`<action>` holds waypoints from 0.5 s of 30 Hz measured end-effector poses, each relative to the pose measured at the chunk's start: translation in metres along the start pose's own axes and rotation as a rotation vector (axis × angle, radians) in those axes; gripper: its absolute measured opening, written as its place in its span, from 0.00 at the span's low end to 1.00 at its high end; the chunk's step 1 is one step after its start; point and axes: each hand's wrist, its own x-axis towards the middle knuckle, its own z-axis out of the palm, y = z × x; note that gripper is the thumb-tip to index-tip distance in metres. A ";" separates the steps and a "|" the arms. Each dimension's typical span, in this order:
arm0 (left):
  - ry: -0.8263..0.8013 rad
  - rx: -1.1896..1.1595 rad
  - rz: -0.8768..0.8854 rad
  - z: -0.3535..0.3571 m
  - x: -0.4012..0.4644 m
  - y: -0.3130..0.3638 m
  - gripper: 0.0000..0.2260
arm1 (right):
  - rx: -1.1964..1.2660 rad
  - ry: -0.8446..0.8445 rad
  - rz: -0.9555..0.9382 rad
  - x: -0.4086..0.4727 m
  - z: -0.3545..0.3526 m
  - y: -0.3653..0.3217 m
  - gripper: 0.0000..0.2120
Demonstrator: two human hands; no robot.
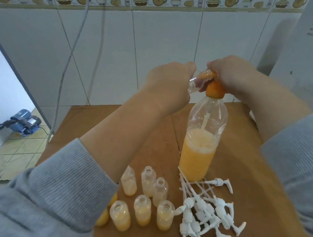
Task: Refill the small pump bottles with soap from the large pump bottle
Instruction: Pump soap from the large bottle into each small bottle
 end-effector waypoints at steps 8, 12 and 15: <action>0.047 0.045 0.030 -0.012 -0.001 0.004 0.10 | 0.285 -0.053 -0.090 -0.013 -0.014 0.001 0.14; 0.038 0.021 0.007 -0.010 -0.002 0.004 0.10 | -0.017 -0.074 -0.193 -0.014 -0.013 0.000 0.08; -0.005 0.004 -0.017 -0.006 -0.002 0.003 0.10 | 0.022 -0.046 -0.131 -0.008 -0.008 0.003 0.03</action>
